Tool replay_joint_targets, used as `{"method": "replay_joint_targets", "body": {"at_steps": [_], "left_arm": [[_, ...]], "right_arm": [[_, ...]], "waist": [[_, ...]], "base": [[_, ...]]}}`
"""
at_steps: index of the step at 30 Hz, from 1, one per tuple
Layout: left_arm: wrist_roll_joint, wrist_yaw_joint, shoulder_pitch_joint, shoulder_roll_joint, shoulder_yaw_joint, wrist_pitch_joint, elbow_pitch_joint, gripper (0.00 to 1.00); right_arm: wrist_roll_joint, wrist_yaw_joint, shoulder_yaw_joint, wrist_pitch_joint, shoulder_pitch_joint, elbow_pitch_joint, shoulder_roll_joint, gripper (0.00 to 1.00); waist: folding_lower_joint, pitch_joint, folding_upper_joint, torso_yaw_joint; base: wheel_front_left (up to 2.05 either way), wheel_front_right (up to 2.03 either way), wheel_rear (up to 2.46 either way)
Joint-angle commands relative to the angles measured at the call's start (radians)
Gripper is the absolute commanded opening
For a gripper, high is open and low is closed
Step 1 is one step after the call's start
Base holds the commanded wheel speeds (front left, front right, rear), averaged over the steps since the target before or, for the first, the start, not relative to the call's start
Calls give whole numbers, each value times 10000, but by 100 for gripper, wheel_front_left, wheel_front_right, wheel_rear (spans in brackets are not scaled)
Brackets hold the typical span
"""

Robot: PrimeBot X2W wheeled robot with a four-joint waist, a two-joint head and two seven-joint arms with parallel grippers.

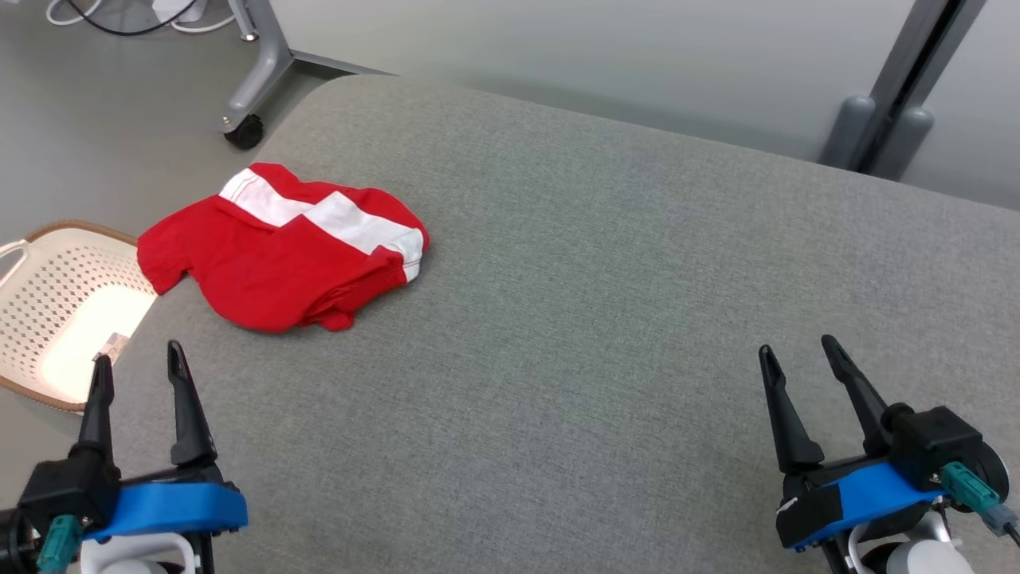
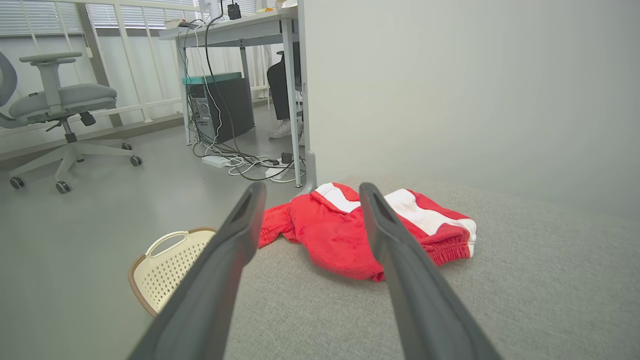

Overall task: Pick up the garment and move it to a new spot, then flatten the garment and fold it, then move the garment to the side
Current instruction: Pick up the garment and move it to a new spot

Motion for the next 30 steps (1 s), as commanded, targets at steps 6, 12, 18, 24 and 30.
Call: {"method": "replay_joint_targets", "body": {"at_steps": [6,12,18,24,30], "left_arm": [[-216,-121,-1664,489,322,-24,416,100],[-359,-166,-3086,1024,647,-24,956,100],[-558,-342,-4757,1836,888,-2,1989,100],[-631,-543,-6236,2594,759,362,3556,100],[-967,-702,-7224,2810,535,1846,5359,100]], "right_arm": [[-172,1,-110,195,-439,-519,-315,100],[-290,1,-325,441,-684,-1093,-597,100],[-455,-1,-884,672,-832,-1964,-884,100],[-566,1,-1430,924,-867,-2893,-1018,100],[-491,1,-1676,1039,-914,-3428,-1100,100]], "waist": [[0,663,-1,-606],[0,1468,-1,-1216],[0,2476,-1,-1885],[0,3379,-1,-2368],[0,3947,-1,-2614]], "base": [[0,0,0],[0,0,0],[0,0,0],[0,0,0],[0,0,0]]}}
